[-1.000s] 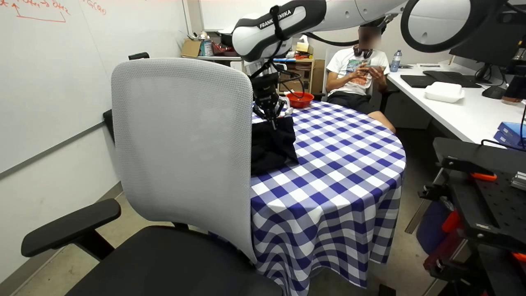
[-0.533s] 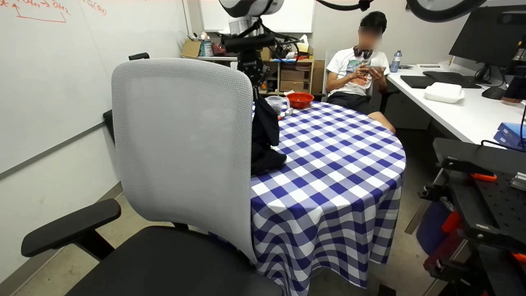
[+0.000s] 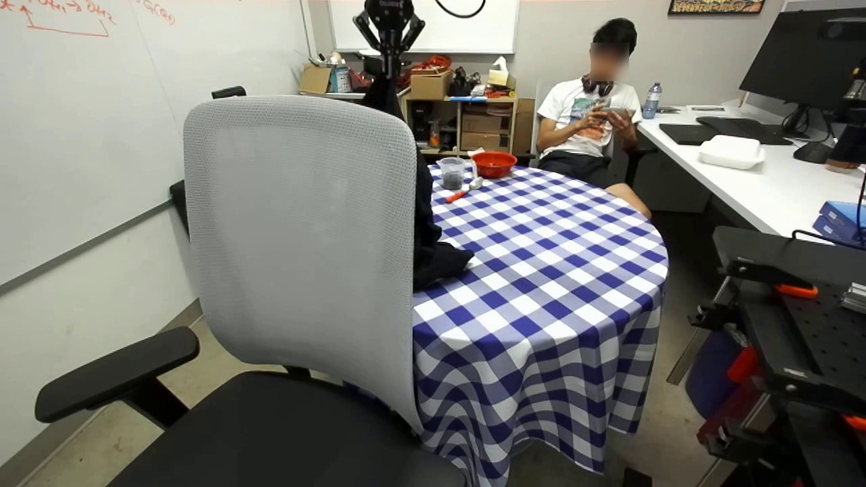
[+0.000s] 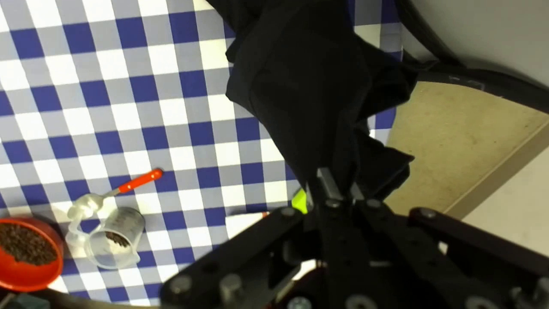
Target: Put the cloth on the head rest
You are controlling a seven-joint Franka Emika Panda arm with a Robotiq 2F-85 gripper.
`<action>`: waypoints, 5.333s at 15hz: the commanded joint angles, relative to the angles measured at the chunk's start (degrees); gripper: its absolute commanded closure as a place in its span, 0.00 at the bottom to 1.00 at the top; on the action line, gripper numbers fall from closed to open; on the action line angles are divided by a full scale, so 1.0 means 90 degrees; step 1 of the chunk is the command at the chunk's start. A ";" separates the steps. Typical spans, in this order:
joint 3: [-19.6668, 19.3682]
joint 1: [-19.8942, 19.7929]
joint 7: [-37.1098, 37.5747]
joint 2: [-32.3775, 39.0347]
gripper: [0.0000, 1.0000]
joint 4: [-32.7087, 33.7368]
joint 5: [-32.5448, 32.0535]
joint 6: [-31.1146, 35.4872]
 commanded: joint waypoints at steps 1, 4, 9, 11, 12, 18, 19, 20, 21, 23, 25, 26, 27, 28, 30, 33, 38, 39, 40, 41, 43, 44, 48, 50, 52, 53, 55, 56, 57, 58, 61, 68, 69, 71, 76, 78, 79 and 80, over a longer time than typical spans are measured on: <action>0.0182 -0.0007 -0.1125 -0.0594 0.97 -0.0002 0.0071 -0.0191; 0.0229 0.0055 -0.1816 -0.1097 0.97 0.0060 0.0012 -0.0085; 0.0130 0.0229 -0.1938 -0.1708 0.97 0.0152 -0.0108 0.0039; 0.0068 0.0292 -0.1822 -0.1891 0.97 0.0127 -0.0182 0.0052; 0.0040 0.0312 -0.1779 -0.1939 0.97 0.0123 -0.0214 0.0102; -0.0163 0.0668 -0.1516 -0.2188 0.98 0.0150 -0.0529 0.0407; -0.0201 0.0789 -0.1409 -0.2236 0.98 0.0148 -0.0617 0.0428; -0.0243 0.0903 -0.1325 -0.2274 0.98 0.0158 -0.0706 0.0481; -0.0284 0.1062 -0.1252 -0.2335 0.98 0.0159 -0.0810 0.0526; -0.0377 0.1390 -0.1103 -0.2431 0.98 0.0163 -0.1044 0.0629; -0.0459 0.1750 -0.0991 -0.2525 0.98 0.0165 -0.1276 0.0678; -0.0493 0.1947 -0.0950 -0.2562 0.98 0.0166 -0.1388 0.0677; -0.0541 0.2162 -0.0915 -0.2603 0.98 0.0167 -0.1517 0.0668; -0.0556 0.2359 -0.0924 -0.2645 0.98 0.0167 -0.1615 0.0643; -0.0621 0.2806 -0.0963 -0.2640 0.98 0.0168 -0.1860 0.0655; -0.0665 0.3420 -0.1047 -0.2372 0.98 0.0058 -0.2192 0.0587; -0.0690 0.3920 -0.1511 -0.1616 0.98 -0.0522 -0.2601 0.0499; -0.0635 0.3879 -0.1722 -0.1040 0.98 0.0102 -0.2582 0.0194; -0.0598 0.3870 -0.1826 -0.0824 0.98 0.0069 -0.2550 0.0153; -0.0590 0.3856 -0.1928 -0.0588 0.98 0.0092 -0.2525 0.0109; -0.0582 0.3822 -0.2109 -0.0126 0.98 0.0114 -0.2488 0.0016; -0.0571 0.3852 -0.2182 0.0009 0.98 0.0141 -0.2468 -0.0103; -0.0516 0.3887 -0.2468 0.0545 0.98 -0.0073 -0.2404 -0.0375; -0.0503 0.3912 -0.2591 0.0772 0.71 -0.0068 -0.2405 -0.0523; -0.0471 0.3906 -0.2704 0.0901 0.67 -0.0037 -0.2377 -0.0620; -0.0436 0.3881 -0.2755 0.0909 0.59 -0.0015 -0.2337 -0.0655; -0.0403 0.3852 -0.2850 0.0798 0.45 -0.0073 -0.2301 -0.0643; -0.0391 0.3838 -0.2817 0.0674 0.36 -0.0175 -0.2269 -0.0595; -0.0363 0.3808 -0.2788 0.0503 0.30 -0.0303 -0.2212 -0.0513; -0.0337 0.3776 -0.2803 0.0437 0.23 -0.0257 -0.2163 -0.0501; -0.0229 0.3642 -0.2898 0.0093 0.02 -0.0193 -0.1963 -0.0553; -0.0051 0.2838 -0.3668 -0.0646 0.00 -0.0292 -0.1536 -0.0835; -0.0041 0.2647 -0.3722 -0.0711 0.00 -0.0288 -0.1481 -0.0800; -0.0023 0.2232 -0.3702 -0.0798 0.00 -0.0288 -0.1343 -0.0719; 0.0140 0.1315 -0.3313 -0.0756 0.00 -0.0246 -0.0779 -0.0177; 0.0215 0.1002 -0.3194 -0.0743 0.00 -0.0235 -0.0536 0.0089; 0.0209 0.0896 -0.3074 -0.0756 0.00 -0.0233 -0.0476 0.0180; 0.0200 0.0777 -0.3001 -0.0757 0.00 -0.0237 -0.0432 0.0278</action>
